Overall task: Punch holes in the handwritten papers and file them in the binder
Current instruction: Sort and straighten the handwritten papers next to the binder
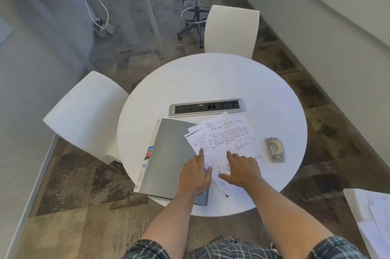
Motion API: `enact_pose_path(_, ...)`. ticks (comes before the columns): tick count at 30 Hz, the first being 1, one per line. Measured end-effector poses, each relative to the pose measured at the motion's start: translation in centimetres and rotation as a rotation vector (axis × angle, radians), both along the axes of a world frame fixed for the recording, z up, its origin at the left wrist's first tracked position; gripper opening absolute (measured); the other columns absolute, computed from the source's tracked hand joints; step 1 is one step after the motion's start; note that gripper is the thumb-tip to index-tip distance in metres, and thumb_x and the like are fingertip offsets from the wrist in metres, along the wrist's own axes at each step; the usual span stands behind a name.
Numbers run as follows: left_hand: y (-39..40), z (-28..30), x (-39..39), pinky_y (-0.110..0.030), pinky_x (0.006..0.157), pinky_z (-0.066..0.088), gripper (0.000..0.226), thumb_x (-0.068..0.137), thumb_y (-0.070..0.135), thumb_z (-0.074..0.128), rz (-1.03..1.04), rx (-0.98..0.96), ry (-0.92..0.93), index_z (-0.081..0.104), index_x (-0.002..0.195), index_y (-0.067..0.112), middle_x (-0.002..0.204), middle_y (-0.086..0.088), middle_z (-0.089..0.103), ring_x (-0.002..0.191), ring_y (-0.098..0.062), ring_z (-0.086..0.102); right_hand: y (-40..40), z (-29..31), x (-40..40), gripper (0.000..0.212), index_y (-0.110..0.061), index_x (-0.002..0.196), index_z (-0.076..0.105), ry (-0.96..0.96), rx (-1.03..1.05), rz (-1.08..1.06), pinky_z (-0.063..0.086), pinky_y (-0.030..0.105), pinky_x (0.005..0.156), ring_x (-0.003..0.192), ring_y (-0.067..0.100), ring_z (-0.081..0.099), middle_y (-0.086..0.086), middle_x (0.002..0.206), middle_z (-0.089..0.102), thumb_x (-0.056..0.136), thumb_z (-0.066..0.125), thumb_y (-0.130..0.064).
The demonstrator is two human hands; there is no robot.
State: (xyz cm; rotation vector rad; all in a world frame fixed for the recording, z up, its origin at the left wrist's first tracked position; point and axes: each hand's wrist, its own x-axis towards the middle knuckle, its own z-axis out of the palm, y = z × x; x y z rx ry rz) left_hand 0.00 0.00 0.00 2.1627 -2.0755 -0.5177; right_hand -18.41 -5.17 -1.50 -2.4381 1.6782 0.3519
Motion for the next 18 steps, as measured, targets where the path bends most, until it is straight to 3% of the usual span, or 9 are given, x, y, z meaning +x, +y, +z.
enact_pose_path(3,-0.1,-0.5,-0.3,-0.041,0.103,0.044,0.077,0.104,0.053,0.033,0.033,0.026,0.062,0.0,0.164,0.017,0.139,-0.004,0.06,0.116,-0.024,0.06,0.3,-0.4,1.0,0.099,-0.015,0.146,0.045,0.036,0.082,-0.035,0.049,0.034,0.073,0.099,0.021,0.072,0.001,0.124,0.068,0.079,0.05,-0.088)
enact_pose_path(6,0.1,-1.3,-0.6,-0.042,0.101,0.044,0.077,0.104,0.054,0.031,0.047,0.048,0.061,0.0,0.164,0.018,0.132,-0.006,0.064,0.112,-0.025,0.061,0.5,-0.6,2.2,0.097,-0.014,0.141,0.047,0.047,0.111,-0.025,0.049,0.034,0.074,0.102,0.023,0.069,0.006,0.127,0.061,0.076,0.057,-0.086)
enact_pose_path(10,0.1,-2.2,-0.8,-0.043,0.101,0.046,0.075,0.103,0.054,0.032,0.078,0.048,0.069,0.006,0.164,0.018,0.128,-0.007,0.065,0.113,-0.025,0.061,0.6,-1.2,3.4,0.094,-0.008,0.15,0.038,0.058,0.103,-0.038,0.055,0.034,0.083,0.112,0.026,0.063,0.013,0.133,0.056,0.084,0.062,-0.071)
enact_pose_path(18,0.3,-2.8,-1.0,-0.041,0.103,0.047,0.068,0.104,0.05,0.037,0.122,0.036,0.137,0.023,0.162,0.018,0.136,-0.002,0.063,0.122,-0.023,0.059,1.3,-2.3,4.5,0.089,-0.003,0.161,0.018,0.117,0.162,-0.073,0.057,0.05,0.095,0.143,0.045,0.043,0.026,0.153,0.041,0.093,0.052,-0.05)
